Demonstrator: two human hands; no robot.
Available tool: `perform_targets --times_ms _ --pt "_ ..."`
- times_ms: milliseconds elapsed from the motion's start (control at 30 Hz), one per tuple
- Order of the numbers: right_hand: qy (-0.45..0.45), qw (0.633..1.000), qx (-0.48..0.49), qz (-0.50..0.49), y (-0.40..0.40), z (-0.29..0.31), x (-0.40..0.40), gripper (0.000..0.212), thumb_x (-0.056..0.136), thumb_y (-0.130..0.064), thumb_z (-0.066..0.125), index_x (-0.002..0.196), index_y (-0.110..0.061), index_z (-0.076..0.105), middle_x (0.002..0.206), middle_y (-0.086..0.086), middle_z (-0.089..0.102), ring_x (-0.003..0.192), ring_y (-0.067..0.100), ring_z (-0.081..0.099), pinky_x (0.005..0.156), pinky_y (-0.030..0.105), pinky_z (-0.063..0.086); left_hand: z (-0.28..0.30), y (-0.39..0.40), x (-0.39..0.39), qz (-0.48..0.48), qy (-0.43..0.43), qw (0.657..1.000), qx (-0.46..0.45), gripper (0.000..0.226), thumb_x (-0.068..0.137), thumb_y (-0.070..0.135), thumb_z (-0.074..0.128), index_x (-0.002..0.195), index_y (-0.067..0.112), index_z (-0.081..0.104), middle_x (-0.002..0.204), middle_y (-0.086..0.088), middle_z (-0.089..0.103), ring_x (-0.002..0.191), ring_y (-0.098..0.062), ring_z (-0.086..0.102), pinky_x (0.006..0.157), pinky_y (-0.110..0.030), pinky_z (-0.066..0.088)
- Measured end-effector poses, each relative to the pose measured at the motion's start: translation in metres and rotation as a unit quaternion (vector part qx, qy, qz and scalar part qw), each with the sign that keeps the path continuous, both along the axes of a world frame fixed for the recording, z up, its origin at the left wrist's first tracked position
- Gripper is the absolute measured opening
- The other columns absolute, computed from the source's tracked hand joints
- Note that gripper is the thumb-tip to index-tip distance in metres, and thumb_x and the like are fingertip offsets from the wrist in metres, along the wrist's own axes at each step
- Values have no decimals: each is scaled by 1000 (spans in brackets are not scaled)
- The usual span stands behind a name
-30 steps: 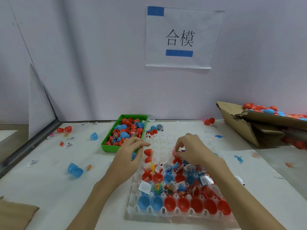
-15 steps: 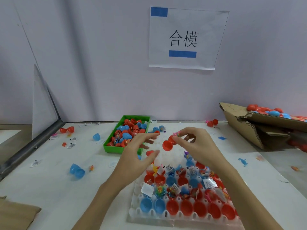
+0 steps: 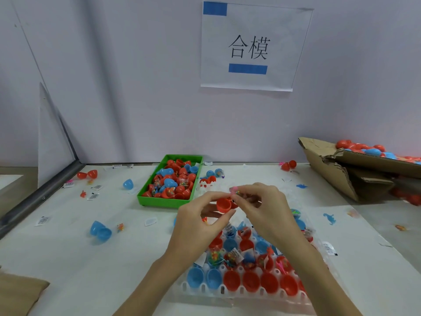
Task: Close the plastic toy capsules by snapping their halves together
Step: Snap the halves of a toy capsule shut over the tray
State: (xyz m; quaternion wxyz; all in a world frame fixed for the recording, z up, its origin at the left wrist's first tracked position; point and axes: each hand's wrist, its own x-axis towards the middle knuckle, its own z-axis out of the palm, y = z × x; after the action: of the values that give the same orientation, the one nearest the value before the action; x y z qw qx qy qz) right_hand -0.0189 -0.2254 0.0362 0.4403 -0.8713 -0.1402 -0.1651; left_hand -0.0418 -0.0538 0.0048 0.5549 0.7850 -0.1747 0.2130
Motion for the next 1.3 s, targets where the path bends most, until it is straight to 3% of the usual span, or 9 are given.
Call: perform_targets --times_ms 133,300,467,567,767,867,1000,1167,1300 --pt "-21 998 -62 22 2 -1 -3 28 103 -26 57 127 -32 71 99 -11 58 86 3 58 74 8 47 0 -5 -3 10 17 999 -39 29 89 21 82 115 31 73 101 20 76 95 -5 74 79 -13 57" --pt "-30 997 -64 16 4 0 -5 28 102 -23 60 126 -30 72 116 -9 56 91 1 59 80 4 47 -1 -7 -1 2 42 996 -77 25 89 19 82 112 27 74 101 13 77 96 -12 76 82 -23 61" --pt "25 996 83 37 0 2 -6 17 90 -24 77 105 -31 81 102 -17 73 93 -2 69 83 17 58 0 -5 0 -1 49 995 -87 32 88 15 83 113 28 67 107 17 74 98 -8 75 83 -23 62" --pt "70 982 160 65 -4 3 -6 15 85 -23 82 97 -32 83 92 -19 78 90 -3 72 78 12 56 0 -5 -1 -2 41 995 -87 36 89 19 83 121 29 69 109 17 76 101 -6 75 84 -20 60" --pt "117 959 243 90 -4 4 -7 17 82 -22 85 98 -21 79 92 -9 79 89 6 76 75 13 56 3 -4 1 -5 47 993 -104 27 89 20 81 111 34 75 104 15 78 100 -8 75 84 -18 59" --pt "111 958 247 98 -2 3 -8 18 84 -22 83 101 -23 78 94 -8 79 90 9 76 81 19 59 7 -2 0 -21 53 991 -124 31 89 16 81 106 41 76 104 13 78 99 -8 75 82 -15 58" --pt "80 970 203 105 0 3 -8 23 87 -26 80 107 -35 77 95 -13 78 91 8 75 83 19 59 10 2 1 -56 69 985 -149 29 91 13 80 109 35 76 107 6 78 102 -16 76 84 -20 59" --pt "45 974 194 108 3 3 -8 11 86 -29 78 97 -33 78 92 -16 77 90 6 74 79 11 55 12 4 3 -45 66 988 -134 27 90 17 80 115 26 72 109 7 76 100 -17 77 86 -25 61" --pt "41 971 207 114 7 1 -8 9 91 -24 74 98 -29 78 93 -15 77 91 7 74 80 13 55 11 5 2 -21 57 988 -142 25 90 21 79 111 31 74 109 11 77 97 -14 77 81 -22 61"
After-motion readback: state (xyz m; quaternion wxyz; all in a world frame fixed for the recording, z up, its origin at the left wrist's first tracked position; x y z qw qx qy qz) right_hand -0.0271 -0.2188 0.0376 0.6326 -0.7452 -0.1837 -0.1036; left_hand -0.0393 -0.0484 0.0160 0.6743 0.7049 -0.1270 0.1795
